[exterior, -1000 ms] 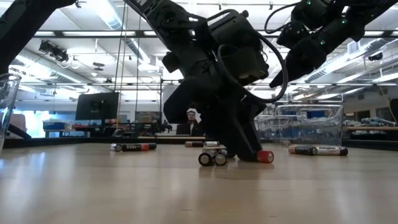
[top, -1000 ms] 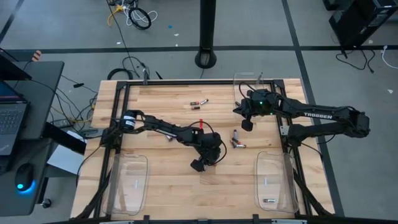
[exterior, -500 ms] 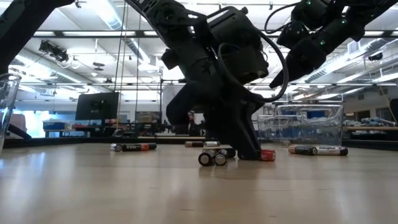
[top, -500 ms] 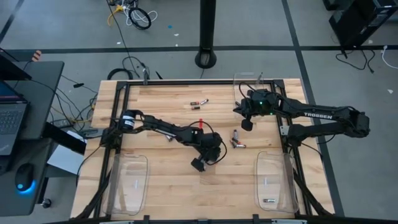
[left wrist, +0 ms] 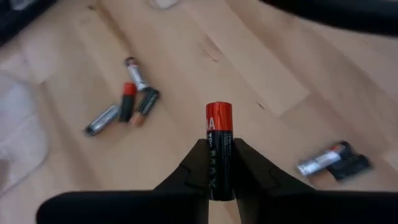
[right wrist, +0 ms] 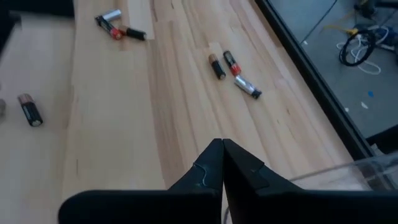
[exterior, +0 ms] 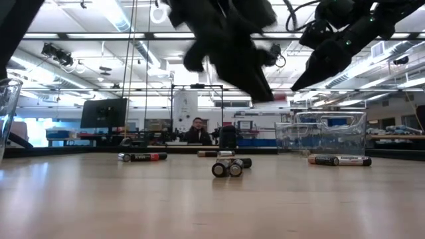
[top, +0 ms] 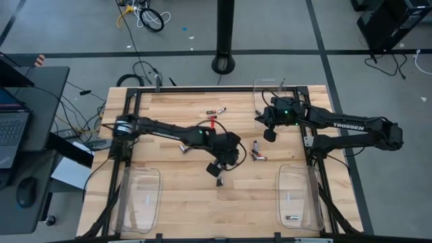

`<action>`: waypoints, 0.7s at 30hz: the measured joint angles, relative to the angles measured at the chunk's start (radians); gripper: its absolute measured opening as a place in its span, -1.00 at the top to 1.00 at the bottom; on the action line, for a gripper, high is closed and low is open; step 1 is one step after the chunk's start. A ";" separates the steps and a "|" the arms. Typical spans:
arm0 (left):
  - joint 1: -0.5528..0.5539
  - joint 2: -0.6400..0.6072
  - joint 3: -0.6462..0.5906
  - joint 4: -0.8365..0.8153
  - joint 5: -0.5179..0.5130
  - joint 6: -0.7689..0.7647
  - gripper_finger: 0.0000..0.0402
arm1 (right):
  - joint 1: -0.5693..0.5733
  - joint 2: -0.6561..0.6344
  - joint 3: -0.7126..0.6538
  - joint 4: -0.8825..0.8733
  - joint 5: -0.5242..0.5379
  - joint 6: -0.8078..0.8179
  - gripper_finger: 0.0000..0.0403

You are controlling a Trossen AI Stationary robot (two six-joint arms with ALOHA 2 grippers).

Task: Sort batteries
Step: Put the orange battery into the bottom left transparent bin

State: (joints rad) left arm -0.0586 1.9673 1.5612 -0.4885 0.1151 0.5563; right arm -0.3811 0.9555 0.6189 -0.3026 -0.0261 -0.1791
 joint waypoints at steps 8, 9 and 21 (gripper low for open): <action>-0.023 -0.224 -0.054 -0.218 -0.068 -0.145 0.77 | 0.036 0.001 0.000 0.002 0.001 0.024 0.90; -0.033 -0.261 -0.073 -0.232 -0.082 -0.171 0.77 | 0.041 0.001 0.000 0.008 0.001 0.027 0.90; -0.203 -0.648 -0.335 -0.420 -0.263 -0.691 0.77 | 0.116 0.022 0.000 0.146 0.000 0.057 0.91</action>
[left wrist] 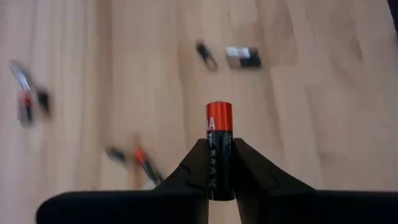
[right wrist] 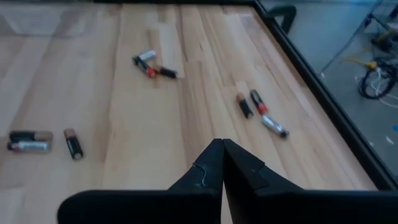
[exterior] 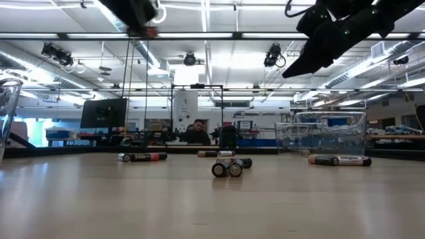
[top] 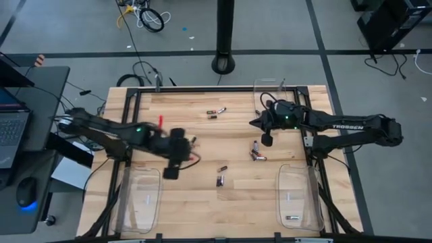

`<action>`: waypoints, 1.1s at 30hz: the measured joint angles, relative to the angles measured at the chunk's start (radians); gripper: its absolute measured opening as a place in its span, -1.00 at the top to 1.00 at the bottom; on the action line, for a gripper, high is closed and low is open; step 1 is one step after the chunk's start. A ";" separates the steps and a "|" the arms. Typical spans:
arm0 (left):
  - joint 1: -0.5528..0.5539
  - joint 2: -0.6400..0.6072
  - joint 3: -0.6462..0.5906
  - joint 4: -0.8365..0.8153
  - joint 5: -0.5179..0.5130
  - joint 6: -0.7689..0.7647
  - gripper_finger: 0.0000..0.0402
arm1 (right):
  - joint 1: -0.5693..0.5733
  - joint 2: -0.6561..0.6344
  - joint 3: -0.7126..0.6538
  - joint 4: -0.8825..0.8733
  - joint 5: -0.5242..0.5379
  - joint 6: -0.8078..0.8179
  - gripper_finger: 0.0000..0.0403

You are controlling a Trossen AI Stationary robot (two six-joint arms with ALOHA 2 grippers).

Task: Sort batteries
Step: Put the orange battery into the bottom left transparent bin

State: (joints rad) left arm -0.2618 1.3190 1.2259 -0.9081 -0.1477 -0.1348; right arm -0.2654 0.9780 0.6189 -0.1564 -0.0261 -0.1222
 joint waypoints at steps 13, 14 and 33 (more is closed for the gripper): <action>-0.374 -0.092 -0.056 -0.376 0.053 -0.689 0.77 | 0.044 0.102 0.000 0.093 0.003 0.017 0.91; -0.402 -0.092 -0.057 -0.394 0.063 -0.737 0.77 | 0.044 0.110 0.000 0.100 0.004 0.017 0.92; -0.761 -0.104 -0.397 -0.001 0.067 -1.253 0.77 | 0.055 0.149 0.000 0.149 0.007 0.015 0.92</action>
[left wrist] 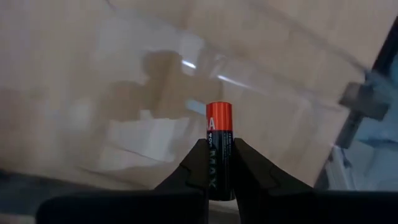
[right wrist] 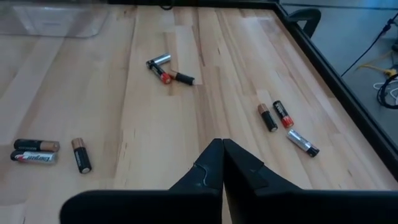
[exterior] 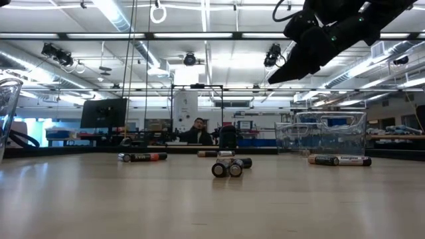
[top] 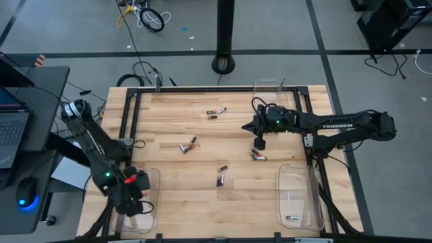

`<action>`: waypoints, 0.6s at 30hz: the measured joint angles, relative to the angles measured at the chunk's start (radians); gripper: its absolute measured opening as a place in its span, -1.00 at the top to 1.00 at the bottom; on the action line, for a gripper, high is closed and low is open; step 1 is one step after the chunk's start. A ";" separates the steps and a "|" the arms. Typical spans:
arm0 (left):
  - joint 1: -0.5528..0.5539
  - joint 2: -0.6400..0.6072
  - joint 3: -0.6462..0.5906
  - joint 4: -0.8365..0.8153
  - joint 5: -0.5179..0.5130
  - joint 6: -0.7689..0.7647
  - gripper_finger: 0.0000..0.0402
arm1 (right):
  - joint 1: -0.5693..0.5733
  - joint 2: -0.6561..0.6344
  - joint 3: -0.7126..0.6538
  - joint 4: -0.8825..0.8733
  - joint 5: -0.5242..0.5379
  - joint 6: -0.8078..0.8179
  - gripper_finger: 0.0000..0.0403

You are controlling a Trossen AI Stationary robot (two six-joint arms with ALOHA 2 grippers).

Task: Sort batteries
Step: Put the orange battery into the bottom left transparent bin

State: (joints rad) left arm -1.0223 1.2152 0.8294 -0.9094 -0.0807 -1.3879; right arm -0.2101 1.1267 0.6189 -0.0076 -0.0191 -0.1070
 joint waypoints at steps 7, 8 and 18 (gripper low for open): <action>-0.022 0.000 -0.148 0.195 0.032 -0.037 0.77 | 0.000 0.000 0.000 0.017 0.000 0.000 0.92; -0.021 0.000 -0.163 0.205 0.046 -0.034 0.77 | 0.000 0.000 0.000 0.016 0.000 0.001 0.93; -0.020 0.000 -0.215 0.245 0.074 -0.029 0.77 | 0.000 -0.001 0.000 0.007 0.000 0.006 0.91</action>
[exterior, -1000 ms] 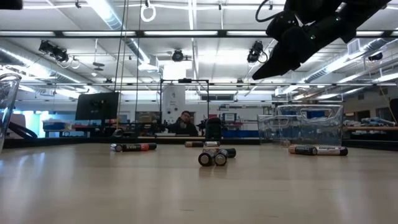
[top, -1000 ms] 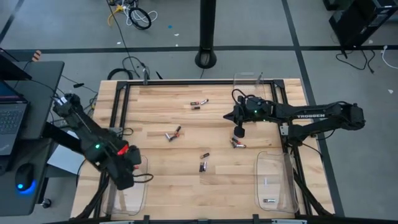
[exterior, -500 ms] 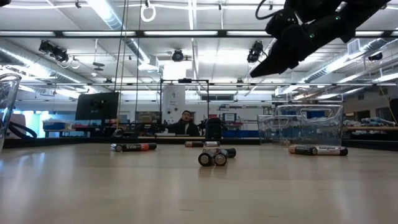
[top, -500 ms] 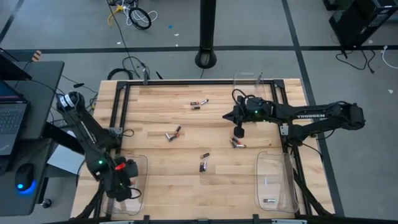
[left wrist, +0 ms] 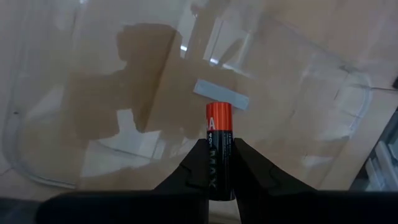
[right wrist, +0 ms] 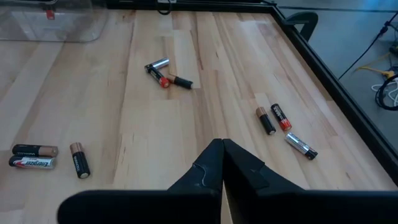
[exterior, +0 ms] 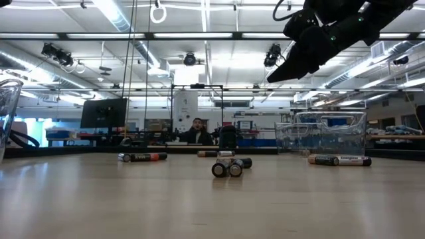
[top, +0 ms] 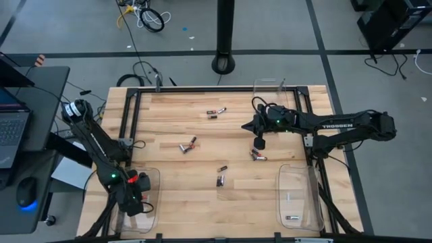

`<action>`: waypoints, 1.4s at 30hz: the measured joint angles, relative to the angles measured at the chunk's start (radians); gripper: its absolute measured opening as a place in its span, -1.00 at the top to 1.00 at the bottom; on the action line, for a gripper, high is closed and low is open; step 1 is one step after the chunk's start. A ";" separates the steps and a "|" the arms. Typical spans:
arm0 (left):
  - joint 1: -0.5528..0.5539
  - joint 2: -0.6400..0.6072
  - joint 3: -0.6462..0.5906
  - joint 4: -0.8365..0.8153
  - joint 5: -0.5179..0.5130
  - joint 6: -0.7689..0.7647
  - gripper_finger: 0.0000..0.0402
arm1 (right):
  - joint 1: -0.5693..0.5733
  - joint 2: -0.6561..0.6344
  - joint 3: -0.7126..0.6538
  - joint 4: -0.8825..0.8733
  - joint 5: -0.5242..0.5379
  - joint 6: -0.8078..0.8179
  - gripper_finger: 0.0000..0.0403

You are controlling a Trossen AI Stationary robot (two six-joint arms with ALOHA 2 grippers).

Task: Sort batteries
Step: Put the orange battery into the bottom left transparent bin, then put the brown battery into the top transparent bin

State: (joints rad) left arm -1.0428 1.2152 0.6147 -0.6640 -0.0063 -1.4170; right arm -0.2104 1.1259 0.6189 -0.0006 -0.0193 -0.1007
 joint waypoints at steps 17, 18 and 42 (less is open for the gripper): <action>0.009 0.001 0.114 -0.119 0.019 -0.005 0.32 | 0.000 0.000 0.000 0.000 0.000 0.001 0.95; 0.009 0.001 0.131 -0.145 0.011 -0.004 0.33 | 0.000 0.000 0.000 0.000 0.000 0.001 0.95; 0.198 -0.101 0.344 -0.272 -0.463 0.407 0.97 | 0.000 0.019 0.000 0.021 0.000 -0.015 0.95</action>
State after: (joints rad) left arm -0.8448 1.1140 0.9585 -0.9359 -0.4697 -1.0102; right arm -0.2101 1.1449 0.6189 0.0201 -0.0193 -0.1157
